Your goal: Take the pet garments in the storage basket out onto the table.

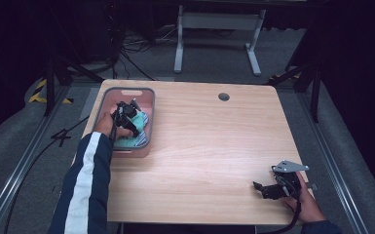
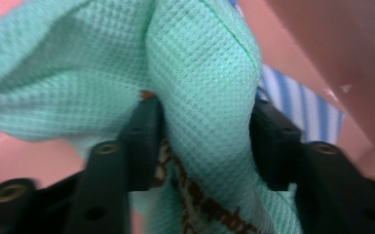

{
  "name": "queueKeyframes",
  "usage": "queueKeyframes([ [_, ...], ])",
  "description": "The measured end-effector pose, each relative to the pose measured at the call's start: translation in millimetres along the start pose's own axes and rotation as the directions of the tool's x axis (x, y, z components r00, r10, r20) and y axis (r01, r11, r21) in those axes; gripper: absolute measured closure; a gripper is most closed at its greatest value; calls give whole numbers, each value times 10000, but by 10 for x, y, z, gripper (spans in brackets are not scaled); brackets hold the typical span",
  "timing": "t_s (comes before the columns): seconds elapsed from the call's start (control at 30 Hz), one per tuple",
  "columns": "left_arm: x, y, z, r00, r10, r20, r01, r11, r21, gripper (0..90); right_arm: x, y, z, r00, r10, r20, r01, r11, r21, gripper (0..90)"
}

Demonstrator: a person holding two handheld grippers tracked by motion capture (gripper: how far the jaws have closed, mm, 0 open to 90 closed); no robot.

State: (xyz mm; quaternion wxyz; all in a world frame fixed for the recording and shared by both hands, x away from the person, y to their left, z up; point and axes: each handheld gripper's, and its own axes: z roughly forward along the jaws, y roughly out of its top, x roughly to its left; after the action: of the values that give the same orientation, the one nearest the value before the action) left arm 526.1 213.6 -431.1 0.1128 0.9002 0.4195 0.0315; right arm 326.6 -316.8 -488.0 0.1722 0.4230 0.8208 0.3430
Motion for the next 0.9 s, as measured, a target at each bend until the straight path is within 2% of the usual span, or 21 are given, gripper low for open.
queueKeyframes([
  [0.07, -37, 19, -13, 9995, 156, -289, -153, 9998, 125, 707, 0, 0, 0, 10000, 1, 1, -1, 10000, -1, 4],
  [0.2, -105, 25, -33, 9961, 486, -742, -484, 9988, 45, 744, 0, 0, 0, 10000, 0, 0, 0, 10000, -2, 4],
  [0.33, -130, -35, -152, 9957, 498, -786, -552, 9962, -679, 763, 0, 0, 0, 10000, 0, 1, 0, 10000, -1, 4],
  [0.43, -128, -100, -277, 9944, 511, -928, -620, 9911, -1179, 768, 0, 0, 0, 10000, 1, 0, -1, 10000, -1, 4],
  [0.47, -122, -120, -307, 9953, 465, -851, -576, 9894, -1332, 768, 0, 0, 0, 10000, -1, -1, 1, 10000, -1, 4],
  [0.57, -97, -217, -446, 9954, 244, -925, -427, 9786, -2014, 771, 0, 0, 0, 10000, 2, 1, -2, 10000, -1, 4],
  [0.6, -85, -247, -475, 9970, 157, -757, -325, 9736, -2258, 771, 0, 0, 0, 10000, 0, 1, 0, 10000, -1, 4],
  [0.7, -78, -321, -531, 9962, 96, -861, -316, 9657, -2578, 772, 0, 0, 0, 10000, 0, 1, 0, 10000, 0, 4],
  [0.73, -76, -354, -561, 9969, 56, -788, -272, 9610, -2754, 772, 0, 0, 0, 10000, 0, 1, 0, 10000, -2, 4],
  [0.83, -70, -430, -645, 9978, -160, -651, -78, 9364, -3508, 773, 0, 0, 0, 10000, 0, 0, 0, 10000, -1, 4],
  [0.9, -68, -464, -686, 9981, -205, -589, -37, 9235, -3835, 774, 0, 0, 0, 10000, -1, 0, 1, 10000, -2, 4],
])
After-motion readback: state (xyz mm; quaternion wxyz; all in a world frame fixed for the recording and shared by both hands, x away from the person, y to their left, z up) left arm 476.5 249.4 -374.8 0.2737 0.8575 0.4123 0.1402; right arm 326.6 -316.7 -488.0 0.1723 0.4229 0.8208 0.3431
